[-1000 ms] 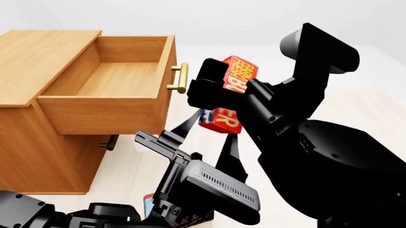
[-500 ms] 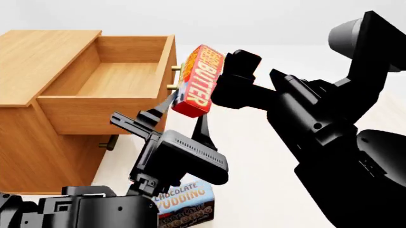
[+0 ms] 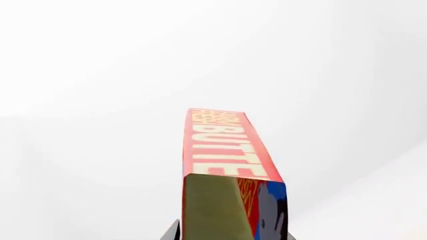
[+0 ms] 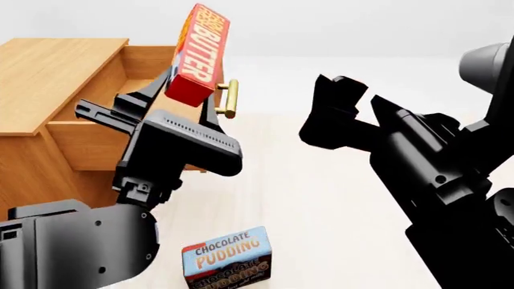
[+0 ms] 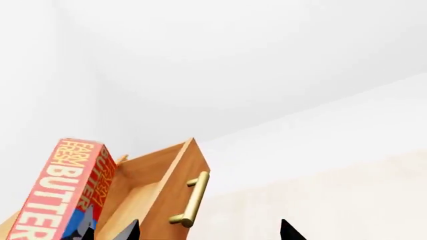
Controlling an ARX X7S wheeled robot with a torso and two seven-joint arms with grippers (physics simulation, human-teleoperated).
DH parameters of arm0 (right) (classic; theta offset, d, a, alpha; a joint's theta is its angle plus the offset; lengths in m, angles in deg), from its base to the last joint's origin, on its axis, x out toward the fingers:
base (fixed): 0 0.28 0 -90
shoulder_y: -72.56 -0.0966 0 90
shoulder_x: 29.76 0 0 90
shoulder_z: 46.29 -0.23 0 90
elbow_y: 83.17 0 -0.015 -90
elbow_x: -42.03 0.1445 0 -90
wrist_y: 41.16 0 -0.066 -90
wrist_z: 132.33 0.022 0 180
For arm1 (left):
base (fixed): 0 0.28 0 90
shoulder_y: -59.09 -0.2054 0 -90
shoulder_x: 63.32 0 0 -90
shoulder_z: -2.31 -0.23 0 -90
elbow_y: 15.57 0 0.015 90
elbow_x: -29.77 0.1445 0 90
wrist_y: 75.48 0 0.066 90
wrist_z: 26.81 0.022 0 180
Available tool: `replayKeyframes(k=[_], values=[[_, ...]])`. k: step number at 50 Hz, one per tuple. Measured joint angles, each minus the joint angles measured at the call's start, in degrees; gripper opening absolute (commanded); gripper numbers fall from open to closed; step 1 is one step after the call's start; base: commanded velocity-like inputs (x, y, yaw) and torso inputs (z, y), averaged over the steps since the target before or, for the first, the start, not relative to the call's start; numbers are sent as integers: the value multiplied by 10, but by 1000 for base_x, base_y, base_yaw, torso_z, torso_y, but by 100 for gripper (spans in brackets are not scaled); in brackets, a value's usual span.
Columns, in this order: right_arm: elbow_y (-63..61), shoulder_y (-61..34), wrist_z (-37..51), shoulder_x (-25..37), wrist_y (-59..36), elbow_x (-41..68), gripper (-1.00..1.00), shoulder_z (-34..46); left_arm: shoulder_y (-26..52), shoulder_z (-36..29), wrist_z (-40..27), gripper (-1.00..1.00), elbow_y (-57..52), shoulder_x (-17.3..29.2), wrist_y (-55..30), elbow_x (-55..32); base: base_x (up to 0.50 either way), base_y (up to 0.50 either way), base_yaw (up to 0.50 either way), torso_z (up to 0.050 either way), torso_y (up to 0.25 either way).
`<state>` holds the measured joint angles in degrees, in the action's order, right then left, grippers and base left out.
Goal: Put the butter at the back in the top drawer of the cabinet and close it.
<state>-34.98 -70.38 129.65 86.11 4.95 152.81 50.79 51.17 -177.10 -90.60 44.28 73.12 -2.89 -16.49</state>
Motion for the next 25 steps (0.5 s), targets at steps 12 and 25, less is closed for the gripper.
replayKeyframes(k=[12, 25], values=[[-5, 22, -18, 13, 0, -13, 100, -7, 25, 22, 33, -100, 30, 29, 2, -23, 0, 0, 0, 1, 2], [-12, 39, -28, 17, 4, -16, 100, -9, 40, 53, 96, -100, 112, 33, 26, -70, 0, 0, 0, 0, 1]])
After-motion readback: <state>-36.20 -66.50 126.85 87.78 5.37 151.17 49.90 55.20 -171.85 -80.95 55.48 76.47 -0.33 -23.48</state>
